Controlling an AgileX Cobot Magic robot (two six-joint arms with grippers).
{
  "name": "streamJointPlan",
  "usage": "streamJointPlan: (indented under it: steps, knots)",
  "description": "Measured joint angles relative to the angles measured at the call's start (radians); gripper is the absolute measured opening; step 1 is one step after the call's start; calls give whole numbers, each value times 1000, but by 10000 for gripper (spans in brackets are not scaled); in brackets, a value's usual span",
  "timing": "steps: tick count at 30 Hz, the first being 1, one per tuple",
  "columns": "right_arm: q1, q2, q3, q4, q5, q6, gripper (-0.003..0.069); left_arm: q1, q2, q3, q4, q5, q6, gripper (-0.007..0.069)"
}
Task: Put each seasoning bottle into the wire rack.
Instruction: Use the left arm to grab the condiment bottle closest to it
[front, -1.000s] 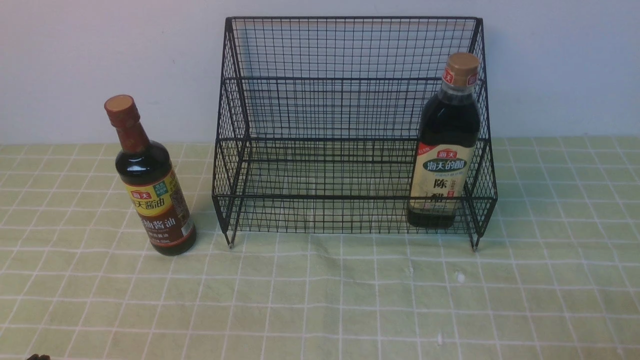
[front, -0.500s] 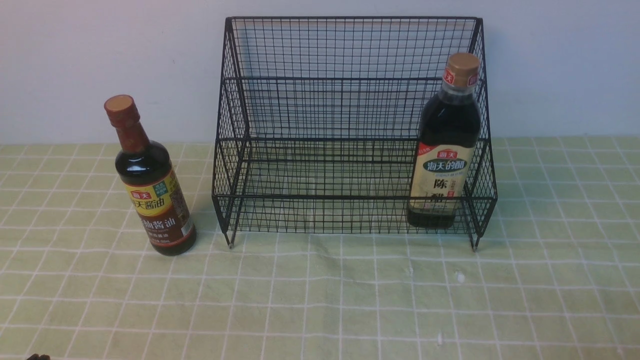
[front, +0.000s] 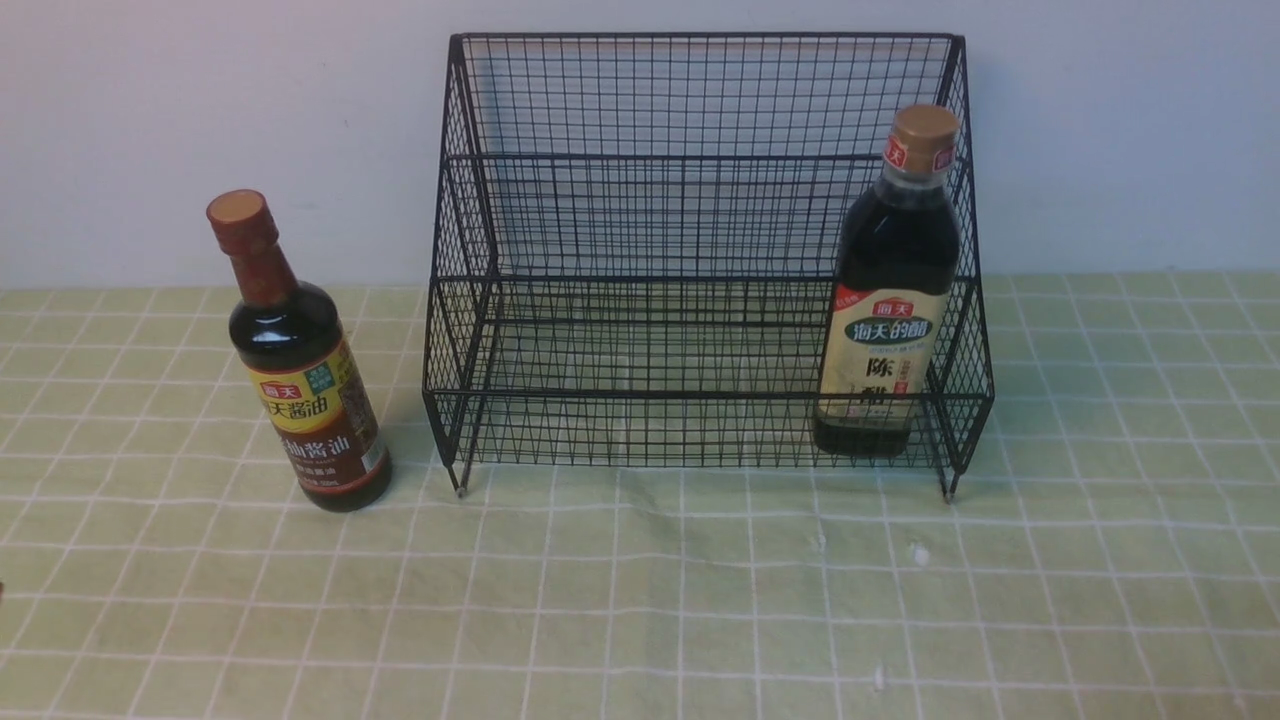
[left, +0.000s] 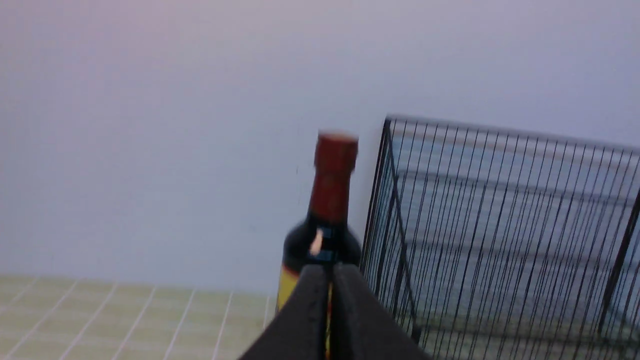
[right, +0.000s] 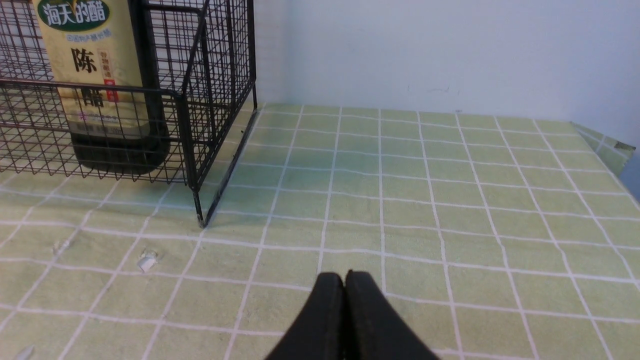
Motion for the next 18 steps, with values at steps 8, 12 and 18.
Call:
streamJointPlan:
  steps: [8, 12, 18]
  knots:
    - [0, 0, 0, 0, 0, 0, -15, 0, 78, -47, 7, -256, -27, -6]
    - [0, 0, 0, 0, 0, 0, -15, 0, 266, -172, 84, -228, -56, -6]
    - [0, 0, 0, 0, 0, 0, -15, 0, 549, -328, 191, -239, -119, 24]
